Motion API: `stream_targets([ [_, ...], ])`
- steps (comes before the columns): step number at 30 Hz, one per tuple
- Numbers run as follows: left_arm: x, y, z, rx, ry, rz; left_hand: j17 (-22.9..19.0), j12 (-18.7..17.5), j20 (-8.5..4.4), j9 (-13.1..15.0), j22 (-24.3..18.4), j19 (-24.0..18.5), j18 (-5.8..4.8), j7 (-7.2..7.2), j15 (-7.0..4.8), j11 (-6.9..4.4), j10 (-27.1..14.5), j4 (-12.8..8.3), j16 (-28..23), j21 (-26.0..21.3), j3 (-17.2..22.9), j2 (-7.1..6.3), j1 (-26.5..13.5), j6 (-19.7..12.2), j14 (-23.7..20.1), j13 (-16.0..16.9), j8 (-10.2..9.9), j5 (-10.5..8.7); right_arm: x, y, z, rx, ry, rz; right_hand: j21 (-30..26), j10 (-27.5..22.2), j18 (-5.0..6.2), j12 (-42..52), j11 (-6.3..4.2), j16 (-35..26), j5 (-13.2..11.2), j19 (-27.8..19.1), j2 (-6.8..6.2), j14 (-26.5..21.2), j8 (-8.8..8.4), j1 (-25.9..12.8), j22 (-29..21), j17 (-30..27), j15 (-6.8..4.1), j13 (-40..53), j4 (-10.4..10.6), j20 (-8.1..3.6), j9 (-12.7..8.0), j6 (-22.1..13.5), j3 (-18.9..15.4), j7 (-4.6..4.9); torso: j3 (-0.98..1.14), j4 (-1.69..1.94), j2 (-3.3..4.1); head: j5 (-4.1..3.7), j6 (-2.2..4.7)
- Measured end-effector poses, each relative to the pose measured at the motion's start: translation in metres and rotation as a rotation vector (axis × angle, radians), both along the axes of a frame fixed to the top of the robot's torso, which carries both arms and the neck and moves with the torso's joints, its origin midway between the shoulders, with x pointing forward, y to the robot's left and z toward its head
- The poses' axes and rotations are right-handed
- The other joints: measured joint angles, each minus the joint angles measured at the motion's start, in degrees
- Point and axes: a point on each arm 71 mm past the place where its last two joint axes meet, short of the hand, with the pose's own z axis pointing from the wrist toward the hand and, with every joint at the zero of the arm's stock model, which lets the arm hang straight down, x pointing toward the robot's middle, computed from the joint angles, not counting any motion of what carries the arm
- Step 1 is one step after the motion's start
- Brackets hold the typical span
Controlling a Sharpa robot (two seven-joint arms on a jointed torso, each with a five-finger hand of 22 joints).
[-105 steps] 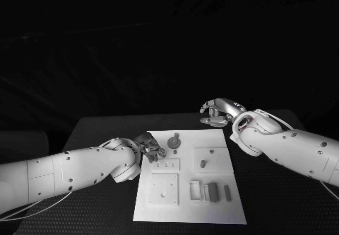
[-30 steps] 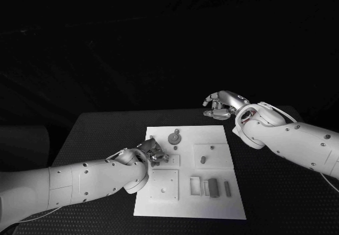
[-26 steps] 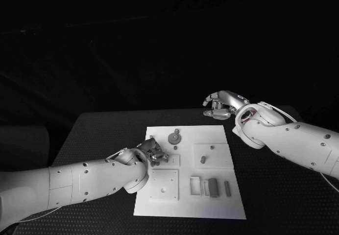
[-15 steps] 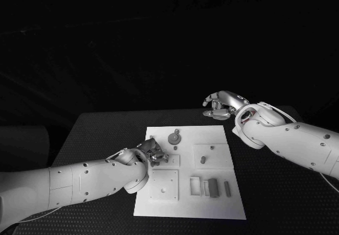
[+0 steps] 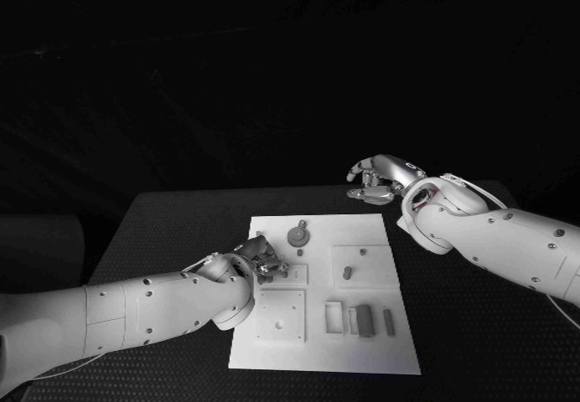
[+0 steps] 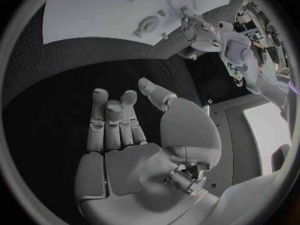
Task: Assemble the parts on the task board
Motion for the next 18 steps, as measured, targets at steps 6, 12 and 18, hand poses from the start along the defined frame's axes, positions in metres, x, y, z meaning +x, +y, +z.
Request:
stream_targets([
  [6, 0.0002, -0.0001, -0.0001, 0.002, -0.001, -0.002, -0.43, 0.26, 0.0, 5.01, 0.15, 0.01, 0.0, -0.26, 0.0, -0.03, -0.03, 0.45, 0.8, 0.01, -0.13, -0.9, -0.29, 0.25, 0.0, -0.06, 0.0, -0.34, 0.0, 0.0, 0.0, 0.001, 0.001, 0.0, 0.0, 0.0, -0.01, 0.0, 0.0, 0.0, 0.0, 0.0, 0.0, -0.15, 0.0, 0.0, 0.0, 0.0, 0.0, 0.0, 0.0, 0.0, 0.0, 0.0, 0.0, 0.0, -0.03, 0.01, 0.02, -0.06, -0.06],
  [12, 0.0002, -0.0001, -0.0003, 0.004, -0.001, -0.004, -0.9, 0.67, 0.0, 5.26, 0.33, 0.01, 0.0, -0.62, 0.0, -0.05, -0.05, 0.63, 1.29, 0.01, -0.3, -1.59, -0.37, 0.62, 0.0, -0.13, 0.03, -0.67, 0.0001, -0.0001, -0.0001, 0.001, 0.001, 0.0, 0.0, 0.0, 0.0, 0.0, 0.0, 0.0, 0.0, 0.0, 0.0, -0.15, 0.0, 0.0, 0.0, 0.0, 0.01, 0.0, 0.0, 0.0, 0.0, 0.0, 0.0, 0.0, -0.03, 0.02, 0.02, -0.08, -0.15],
  [18, 0.0002, 0.0002, -0.0005, 0.005, -0.001, -0.005, -1.48, 0.87, -0.01, 5.23, 0.55, 0.01, 0.0, -0.77, -0.11, -0.07, -0.05, 1.49, 1.8, -0.26, -0.37, -2.45, -0.39, 0.76, -0.32, -0.29, 0.13, -1.15, 0.0002, -0.0001, -0.0001, 0.002, 0.002, 0.0, 0.0, 0.0, 0.0, 0.0, 0.0, 0.0, 0.0, 0.0, 0.0, -0.15, 0.0, 0.0, 0.0, 0.0, 0.01, 0.0, 0.0, 0.0, 0.0, 0.0, 0.0, 0.0, -0.01, 0.01, 0.01, -0.09, -0.21],
])
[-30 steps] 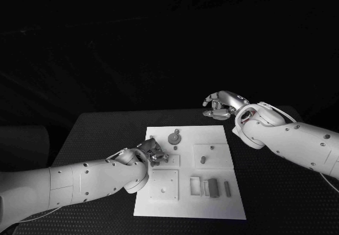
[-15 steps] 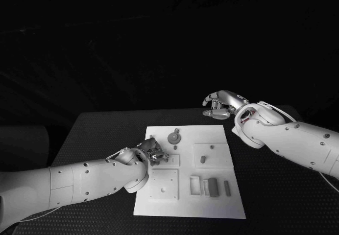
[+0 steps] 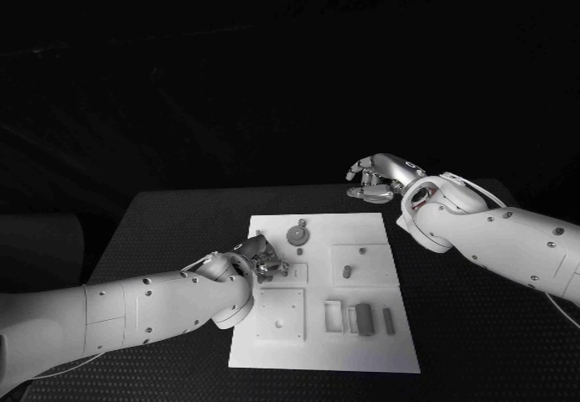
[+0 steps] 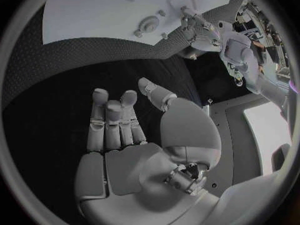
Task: Assemble the parts on the task board
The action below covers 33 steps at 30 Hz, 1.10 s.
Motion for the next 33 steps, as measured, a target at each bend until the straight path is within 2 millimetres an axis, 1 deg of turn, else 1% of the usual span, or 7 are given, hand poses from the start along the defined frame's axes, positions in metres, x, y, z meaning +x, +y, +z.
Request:
stream_targets([
  [3, 0.0, 0.0003, -0.0004, 0.001, 0.001, 0.0, -0.73, 0.41, 0.0, 0.01, 0.18, 0.0, 0.01, -0.58, -0.12, 0.0, 0.0, 0.58, 0.66, -0.43, 0.04, -0.63, 0.02, 0.58, -0.31, -0.23, 0.01, -1.91, 0.0, 0.0001, 0.0, 0.0, 0.001, 0.0, 0.0, 0.0, 0.0, 0.0, 0.0, 0.0, 0.0, 0.0, 0.0, 0.0, 0.0, 0.0, 0.0, 0.0, 0.01, 0.0, 0.0, 0.0, 0.0, 0.0, 0.0, 0.0, 0.0, 0.0, -0.01, -0.02, -0.01],
  [5, 0.0, 0.0004, -0.0005, 0.0, 0.002, 0.0, -0.99, 0.45, 0.0, 0.06, 0.22, 0.0, 0.01, -0.69, -0.15, 0.0, 0.01, 0.59, 0.82, -0.45, 0.03, -0.78, 0.17, 0.69, -0.34, -0.24, 0.01, -2.46, 0.0, 0.0002, -0.0001, 0.0, 0.001, 0.001, 0.0, 0.0, 0.0, 0.0, 0.0, 0.0, 0.0, 0.0, 0.24, 0.0, 0.0, 0.24, 0.0, 0.0, 0.01, -0.08, -0.17, 0.0, 0.01, 0.0, -0.17, 0.0, 0.0, -0.01, -0.02, -0.03, -0.01],
  [17, 0.0001, 0.0006, -0.0008, -0.002, 0.005, -0.003, -2.11, 0.67, 0.0, 0.27, 0.47, 0.0, 0.02, -1.11, -0.15, 0.2, -0.2, 1.5, 1.56, -0.85, -0.25, -1.98, -0.09, 1.02, -0.74, -0.6, -0.12, -4.14, 0.0002, 0.0001, -0.0003, 0.0, 0.003, 0.001, 0.0, 0.0, 0.0, 0.0, 0.0, 0.0, 0.0, 0.0, 0.38, 0.01, 0.0, 0.38, 0.05, 0.0, 0.03, -0.08, -0.17, 0.0, 0.05, 0.0, -0.17, 0.0, 0.03, -0.02, -0.03, -0.09, -0.03],
  [19, 0.0, 0.0005, -0.0009, -0.004, 0.005, -0.004, -2.32, 0.67, 0.0, 0.35, 0.55, -0.01, 0.02, -2.24, -0.03, 0.2, -0.2, 1.76, 1.71, -0.85, -0.33, -2.62, -0.27, 2.04, -0.99, -0.7, -0.12, -4.6, 0.0002, 0.0, -0.0003, 0.0, 0.003, 0.0, 0.0, 0.0, 0.0, 0.0, 0.0, 0.0, 0.0, 0.0, 0.38, 0.01, 0.0, 0.38, 0.05, 0.0, 0.03, -0.08, -0.17, 0.0, 0.05, 0.0, -0.17, 0.0, 0.02, 0.0, -0.03, -0.1, -0.04],
  [20, 0.0, 0.0005, -0.0009, -0.004, 0.006, -0.004, -2.47, 0.67, 0.0, 0.43, 0.58, -0.01, 0.02, -4.3, 0.09, -1.06, -1.93, 1.94, 1.72, -0.85, -0.29, -2.77, -0.43, 4.43, -1.11, -0.72, -0.05, -4.63, 0.0002, 0.0, -0.0003, 0.0, 0.004, 0.0, 0.0, 0.0, 0.0, 0.0, 0.0, 0.0, 0.0, 0.0, 0.38, 0.01, 0.0, 0.38, 0.04, 0.0, 0.04, -0.08, -0.17, 0.0, 0.04, 0.0, -0.17, 0.0, 0.01, 0.01, -0.03, -0.13, -0.05],
  [21, 0.0, 0.0004, -0.0009, -0.005, 0.006, -0.005, -2.55, 0.67, -0.01, 0.43, 0.57, -0.01, 0.02, -4.62, 0.09, -1.56, -2.63, 1.98, 1.78, -0.85, -0.25, -2.84, -0.5, 4.86, -1.11, -0.72, -0.04, -4.85, 0.0002, 0.0, -0.0003, 0.0, 0.004, 0.001, 0.0, 0.0, 0.0, 0.0, 0.0, 0.0, 0.0, 0.0, 0.38, 0.01, 0.0, 0.38, 0.04, 0.0, 0.04, -0.08, -0.17, 0.0, 0.04, 0.0, -0.16, 0.0, 0.0, 0.01, -0.03, -0.14, -0.05],
  [33, -0.0003, -0.0002, -0.0012, -0.012, 0.011, -0.011, -3.26, 0.94, -0.01, 0.32, 0.79, -0.01, 0.03, -4.95, -0.11, -2.16, -3.39, 2.84, 2.37, -1.18, -0.48, -3.37, -0.6, 5.18, -1.31, -0.97, -0.36, -6.13, 0.0003, 0.0002, -0.0004, 0.0, 0.005, 0.001, 0.0, 0.0, 0.0, 0.0, 0.0, 0.0, 0.0, 0.0, 0.15, 0.02, 0.0, 0.6, 0.04, 0.0, 0.05, -0.13, -0.17, 0.0, 0.04, 0.0, -0.17, 0.0, -0.01, 0.01, -0.02, -0.16, -0.05],
])
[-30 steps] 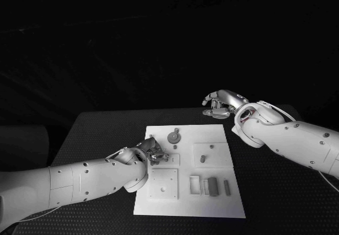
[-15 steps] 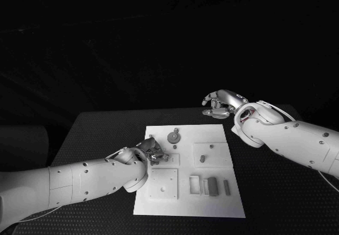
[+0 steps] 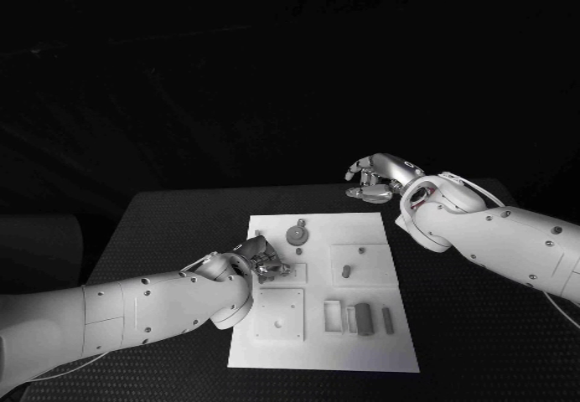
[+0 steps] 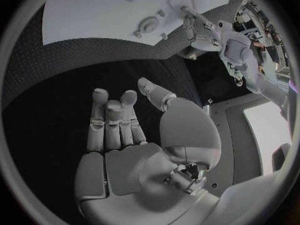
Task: Assemble the parts on the task board
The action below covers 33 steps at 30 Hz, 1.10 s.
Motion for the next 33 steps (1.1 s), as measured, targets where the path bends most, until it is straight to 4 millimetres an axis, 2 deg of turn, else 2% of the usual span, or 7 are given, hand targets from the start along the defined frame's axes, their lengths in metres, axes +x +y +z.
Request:
stream_targets([
  [15, 0.0003, 0.0013, -0.0002, -0.002, 0.003, 0.0, -0.74, 0.22, 0.0, 0.06, 0.18, 0.0, 0.09, 0.0, -0.02, -0.01, 0.0, 0.33, 0.54, -0.34, -0.01, -0.19, -0.2, 0.0, 0.01, -0.2, 0.0, -0.7, 0.0001, -0.0003, -0.0001, -0.001, 0.001, 0.0, 0.0, 0.0, 0.01, 0.0, 0.0, 0.0, 0.0, 0.0, 0.0, 0.08, 0.0, 0.0, -0.01, 0.0, 0.08, 0.0, 0.0, 0.0, 0.04, 0.0, 0.0, 0.0, 0.01, -0.01, 0.0, -0.04, -0.04],
  [17, 0.0003, 0.0018, -0.0004, -0.002, 0.003, 0.001, -0.83, 0.22, 0.0, 0.1, 0.22, 0.0, 0.44, 0.0, -0.21, -0.01, 0.0, 0.32, 0.55, -0.34, -0.01, -0.2, -0.2, 0.0, -0.19, -0.29, 0.0, -0.7, 0.0001, -0.0006, -0.0002, -0.001, 0.001, 0.0, 0.0, 0.0, 0.0, 0.0, 0.0, 0.0, 0.0, 0.0, 0.0, 0.08, 0.0, 0.0, -0.01, 0.0, 0.09, 0.0, 0.0, 0.0, 0.04, 0.0, 0.0, 0.0, 0.01, -0.02, 0.0, -0.06, -0.04],
  [21, 0.0006, 0.0034, -0.0006, 0.0, 0.005, 0.003, -1.07, 0.22, 0.0, 0.1, 0.35, 0.0, 0.44, 0.21, -0.05, -0.01, 0.0, 0.32, 0.89, -0.56, 0.0, -0.19, -0.19, -0.21, -0.35, -0.37, 0.0, -1.44, 0.0001, -0.0009, -0.0002, -0.001, 0.002, -0.001, 0.0, 0.0, 0.01, 0.0, 0.0, 0.0, 0.0, 0.0, 0.0, -0.12, 0.0, 0.0, -0.01, 0.0, 0.02, 0.0, 0.0, 0.0, 0.04, 0.0, 0.0, 0.0, 0.01, 0.0, 0.0, -0.12, -0.08],
  [29, 0.0008, 0.0038, -0.0007, -0.001, 0.007, 0.004, -2.31, 0.51, 0.0, 0.32, 0.65, 0.0, 0.47, 0.41, -0.02, 0.2, -0.21, 0.91, 2.0, -1.24, -0.32, -0.6, 0.21, -0.42, -0.81, -0.94, -0.37, -5.53, 0.0, -0.0009, -0.0002, -0.002, 0.002, 0.0, 0.0, 0.0, 0.0, 0.0, 0.0, 0.0, 0.0, 0.0, 0.0, -0.2, 0.0, 0.0, -0.02, 0.0, -0.03, -0.05, 0.0, 0.0, 0.04, 0.0, 0.0, 0.0, -0.02, 0.03, 0.01, -0.14, -0.17],
  [33, 0.0008, 0.0039, -0.0007, -0.002, 0.008, 0.005, -2.74, 0.51, -0.03, 0.35, 0.76, 0.03, 0.47, 0.4, -0.1, 0.2, -0.21, 1.17, 2.25, -1.45, -0.43, -0.64, 0.26, -0.42, -1.13, -1.1, -0.37, -6.94, 0.0, -0.001, -0.0002, -0.002, 0.002, 0.0, 0.0, 0.0, 0.0, 0.0, 0.0, 0.0, 0.0, 0.0, 0.0, -0.2, 0.0, 0.0, -0.02, 0.0, -0.03, -0.05, 0.0, 0.0, 0.03, 0.0, 0.0, 0.0, -0.01, 0.02, 0.01, -0.14, -0.15],
])
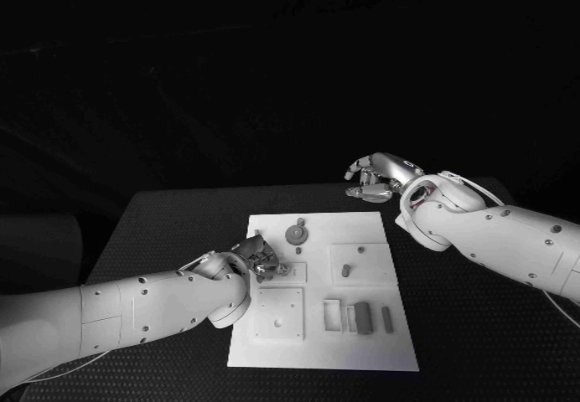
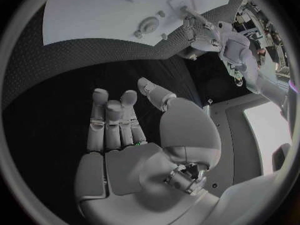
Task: Assemble the parts on the task board
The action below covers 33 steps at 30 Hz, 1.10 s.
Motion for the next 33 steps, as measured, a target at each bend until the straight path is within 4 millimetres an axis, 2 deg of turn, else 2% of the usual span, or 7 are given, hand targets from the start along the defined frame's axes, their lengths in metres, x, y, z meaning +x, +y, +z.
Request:
stream_targets([
  [5, 0.0, 0.0, 0.0, -0.004, 0.003, 0.003, -0.84, 0.33, -0.18, 0.09, 0.21, 0.18, -0.02, 0.2, -0.21, 0.11, -0.11, 1.21, 0.46, -0.45, -0.03, -0.73, -0.2, -0.2, -0.22, -0.32, -0.29, -3.37, 0.0, 0.0, 0.0, 0.0, 0.0, 0.0, 0.0, 0.0, 0.0, 0.0, 0.0, 0.0, 0.0, 0.0, 0.0, 0.0, 0.0, 0.0, 0.0, 0.0, 0.0, 0.0, 0.0, 0.0, 0.0, 0.0, 0.0, 0.0, 0.02, -0.02, 0.0, 0.03, 0.04],
  [13, -0.003, 0.005, 0.001, -0.027, 0.019, 0.013, -1.5, 0.33, -0.18, -0.02, 0.42, 0.16, -0.04, 0.67, 0.05, 0.48, -0.88, 2.72, 1.12, -1.19, -1.09, -2.19, -1.66, -1.11, -1.07, -0.55, -1.02, -3.74, 0.001, -0.002, 0.0, -0.001, 0.0, -0.005, 0.0, 0.0, 0.0, 0.0, 0.0, 0.0, 0.0, 0.0, 0.0, -0.08, 0.0, 0.0, 0.0, 0.0, 0.08, -0.05, 0.0, 0.0, -0.01, 0.0, 0.0, 0.0, 0.03, -0.04, 0.0, 0.04, 0.14],
  [17, 0.001, 0.005, 0.011, -0.065, 0.022, 0.027, -1.96, 0.6, -0.06, -0.14, 0.67, -0.99, -0.05, 1.22, 0.14, 1.0, -2.38, 2.43, 1.54, -2.23, -6.38, 0.02, -6.44, -3.12, -2.81, -0.59, -2.19, 1.2, 0.002, -0.004, -0.001, -0.001, 0.002, -0.013, -0.21, 0.0, 0.0, 0.0, 0.0, 0.0, 0.0, -0.2, 0.0, -0.08, -0.33, 0.0, -0.01, 0.0, 0.09, -0.14, 0.0, 0.2, -0.01, 0.0, 0.0, 0.0, 0.02, -0.05, -0.01, 0.04, 0.3],
  [19, 0.005, 0.006, 0.02, -0.083, 0.013, 0.034, -2.1, 0.85, 0.02, -0.26, 0.75, -1.08, -0.04, 1.53, 0.1, 1.22, -3.06, 2.23, 2.0, -2.67, -7.98, 1.07, -7.72, -3.6, -3.58, -0.59, -2.49, 1.25, 0.003, -0.006, -0.001, -0.001, 0.003, -0.017, -0.22, 0.0, 0.0, 0.0, 0.0, 0.0, 0.0, -0.21, 0.0, -0.08, -0.33, 0.0, -0.01, 0.0, 0.09, -0.14, 0.0, 0.21, -0.01, 0.0, 0.0, 0.0, 0.02, -0.05, -0.02, 0.0, 0.36],
  [27, 0.031, 0.025, 0.057, -0.051, -0.009, 0.032, -2.68, 1.21, 0.23, -0.66, 0.91, -1.94, -0.04, 2.13, 0.41, 1.75, -4.42, 1.32, 2.42, -3.43, -8.95, 1.88, -8.29, -5.48, -4.93, -0.59, -3.54, 1.25, 0.004, -0.008, -0.002, 0.004, 0.008, -0.025, -0.21, 0.0, 0.0, 0.0, 0.0, 0.0, 0.0, -0.21, 0.0, -0.08, -0.33, 0.0, -0.01, -0.05, 0.1, -0.15, 0.0, 0.21, -0.01, 0.0, 0.0, 0.0, 0.02, -0.03, -0.06, -0.1, 0.79],
  [31, 0.05, 0.042, 0.072, 0.002, 0.007, 0.035, -4.09, 0.68, 0.95, -1.93, 0.74, -3.45, -0.08, 3.39, 1.27, 2.77, -6.48, -1.06, 2.19, -5.17, -9.19, 5.05, -7.32, -6.88, -6.79, -1.38, -5.2, -0.21, 0.004, -0.009, -0.002, 0.006, 0.009, -0.028, -0.21, 0.0, 0.0, 0.0, 0.0, 0.0, 0.0, -0.21, 0.0, -0.08, -0.33, 0.0, -0.01, -0.05, 0.1, -0.2, 0.0, 0.21, -0.02, 0.0, 0.0, 0.0, 0.05, -0.02, -0.05, -0.14, 1.02],
  [33, 0.057, 0.051, 0.075, 0.026, 0.021, 0.041, -4.59, 0.37, 1.14, -2.41, 0.46, -3.65, -0.08, 3.53, 1.39, 3.07, -6.95, -1.37, 1.96, -5.77, -9.5, 5.25, -7.49, -7.43, -7.34, -1.75, -5.81, -1.01, 0.005, -0.01, -0.002, 0.006, 0.01, -0.03, -0.21, 0.0, 0.0, 0.0, 0.0, 0.0, 0.0, -0.21, 0.0, -0.07, -0.33, 0.0, -0.01, -0.05, 0.1, -0.2, 0.0, 0.2, -0.02, 0.0, 0.0, 0.0, 0.05, -0.02, -0.04, -0.14, 1.2],
])
